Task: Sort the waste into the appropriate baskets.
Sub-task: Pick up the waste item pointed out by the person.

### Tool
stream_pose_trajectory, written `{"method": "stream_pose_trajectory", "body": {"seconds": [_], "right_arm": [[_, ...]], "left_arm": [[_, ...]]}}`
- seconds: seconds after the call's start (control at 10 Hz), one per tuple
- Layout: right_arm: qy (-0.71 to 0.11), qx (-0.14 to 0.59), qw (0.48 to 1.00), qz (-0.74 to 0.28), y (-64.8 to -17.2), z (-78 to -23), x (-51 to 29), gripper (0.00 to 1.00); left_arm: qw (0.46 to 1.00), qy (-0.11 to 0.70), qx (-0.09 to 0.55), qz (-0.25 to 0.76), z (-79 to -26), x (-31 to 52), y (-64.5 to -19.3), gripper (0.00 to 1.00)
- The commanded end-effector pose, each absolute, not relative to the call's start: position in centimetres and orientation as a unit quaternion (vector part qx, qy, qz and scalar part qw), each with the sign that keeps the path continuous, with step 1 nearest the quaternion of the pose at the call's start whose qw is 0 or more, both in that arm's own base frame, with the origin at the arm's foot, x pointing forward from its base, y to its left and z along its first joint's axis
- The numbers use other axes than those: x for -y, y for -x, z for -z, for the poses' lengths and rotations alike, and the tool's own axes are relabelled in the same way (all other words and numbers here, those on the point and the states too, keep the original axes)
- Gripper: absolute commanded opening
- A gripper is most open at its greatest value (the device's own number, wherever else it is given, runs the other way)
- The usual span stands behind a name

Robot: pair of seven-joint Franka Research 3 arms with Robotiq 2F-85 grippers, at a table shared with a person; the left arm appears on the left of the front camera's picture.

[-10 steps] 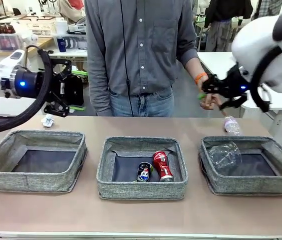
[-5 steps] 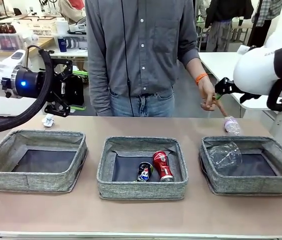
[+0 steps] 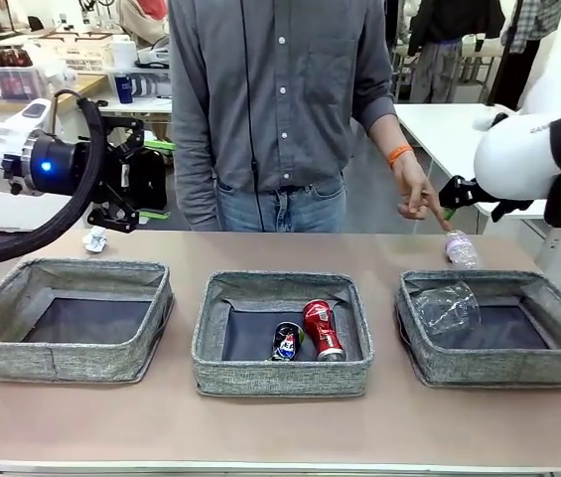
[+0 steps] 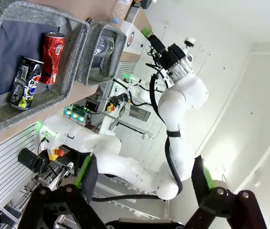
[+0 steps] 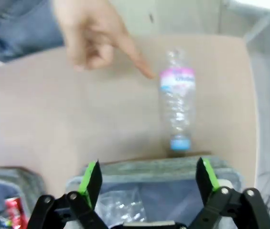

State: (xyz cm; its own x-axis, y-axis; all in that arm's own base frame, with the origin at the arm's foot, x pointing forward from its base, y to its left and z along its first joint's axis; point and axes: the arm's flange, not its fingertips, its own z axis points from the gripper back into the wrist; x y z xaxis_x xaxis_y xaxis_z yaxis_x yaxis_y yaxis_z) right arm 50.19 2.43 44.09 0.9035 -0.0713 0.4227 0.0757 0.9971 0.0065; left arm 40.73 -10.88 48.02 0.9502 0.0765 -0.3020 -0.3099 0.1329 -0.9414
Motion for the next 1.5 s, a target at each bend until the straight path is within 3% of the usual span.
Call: {"method": "stream_pose_trajectory", "body": {"seconds": [0.0,0.6,0.9,1.4], "right_arm": [[0.029,0.160,0.986,0.044,-54.6,-44.1,-3.5,1.00],[0.083,0.054,0.993,0.060,-59.8,-35.7,-1.1,1.00],[0.055,0.076,0.988,0.123,-60.5,-32.9,1.3,1.00],[-0.034,0.086,0.987,0.131,-61.7,-31.0,1.9,1.00]], "left_arm": [[0.749,0.643,-0.098,-0.128,-48.4,10.7,-40.6,1.00],[0.749,0.643,-0.098,-0.128,-48.4,10.7,-40.6,1.00],[0.749,0.643,-0.098,-0.128,-48.4,10.7,-40.6,1.00],[0.749,0.643,-0.098,-0.128,-48.4,10.7,-40.6,1.00]]}}
